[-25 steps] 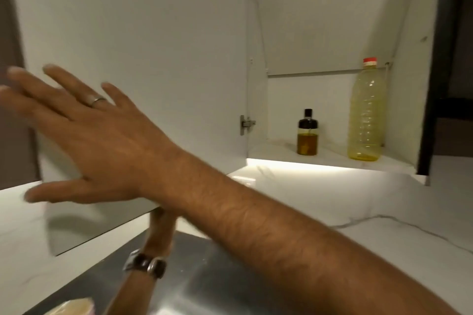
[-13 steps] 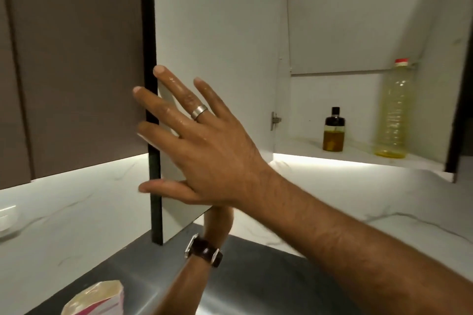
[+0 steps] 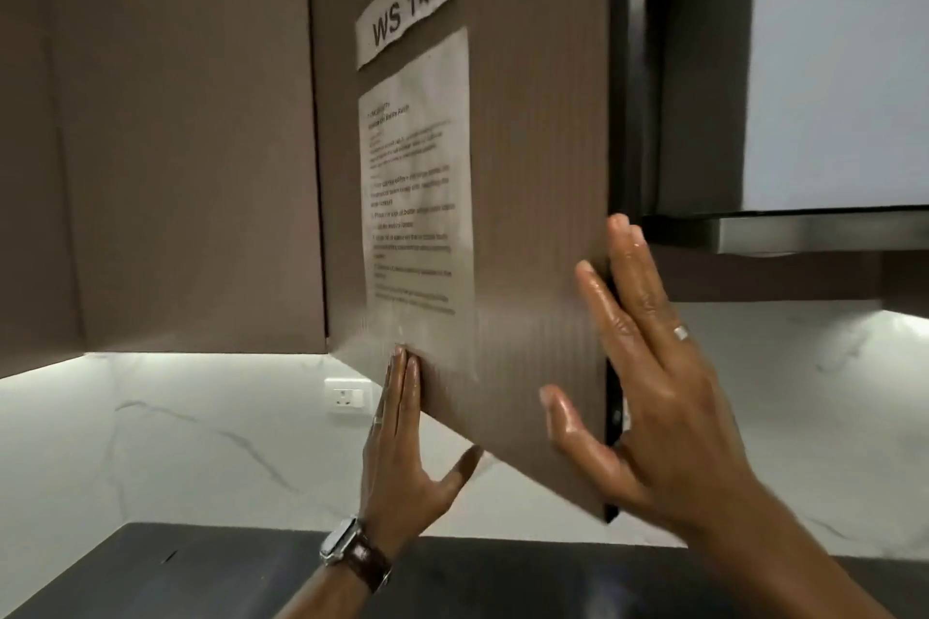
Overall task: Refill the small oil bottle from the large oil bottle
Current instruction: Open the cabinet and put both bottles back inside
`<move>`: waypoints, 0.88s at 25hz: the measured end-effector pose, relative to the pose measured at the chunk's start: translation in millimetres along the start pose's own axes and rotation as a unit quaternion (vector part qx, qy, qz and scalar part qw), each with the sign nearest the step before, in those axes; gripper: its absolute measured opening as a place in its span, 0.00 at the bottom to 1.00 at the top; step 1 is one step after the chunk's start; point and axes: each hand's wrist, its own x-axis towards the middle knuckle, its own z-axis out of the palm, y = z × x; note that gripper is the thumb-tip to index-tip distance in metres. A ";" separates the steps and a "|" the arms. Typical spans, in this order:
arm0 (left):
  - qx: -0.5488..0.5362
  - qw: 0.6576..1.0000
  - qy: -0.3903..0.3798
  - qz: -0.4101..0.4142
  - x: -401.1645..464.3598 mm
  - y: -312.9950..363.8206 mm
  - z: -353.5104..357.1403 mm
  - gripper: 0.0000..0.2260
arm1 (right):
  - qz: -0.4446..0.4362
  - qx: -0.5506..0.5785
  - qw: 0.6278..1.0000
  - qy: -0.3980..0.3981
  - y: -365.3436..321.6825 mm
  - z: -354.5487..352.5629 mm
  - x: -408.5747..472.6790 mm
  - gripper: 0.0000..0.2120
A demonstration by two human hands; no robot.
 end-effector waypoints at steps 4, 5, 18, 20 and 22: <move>0.038 0.999 -0.037 -0.001 21.4 -4.6 53.9 0.52 | 0.083 -0.144 0.985 -0.047 87.1 34.9 -26.3 0.44; 0.047 0.998 -0.046 0.004 24.8 -8.2 65.0 0.52 | 0.096 -0.177 0.977 -0.068 106.5 47.4 -33.5 0.45; 0.203 0.967 -0.146 0.044 60.6 -48.8 116.4 0.50 | 0.164 -0.217 0.942 -0.199 212.6 144.0 -78.0 0.50; 0.204 0.966 -0.153 0.042 62.8 -52.4 118.0 0.50 | 0.178 -0.215 0.935 -0.221 217.8 149.5 -81.5 0.50; 0.199 0.965 -0.169 0.032 61.2 -56.1 117.0 0.50 | 0.189 -0.216 0.923 -0.257 221.5 151.6 -85.6 0.50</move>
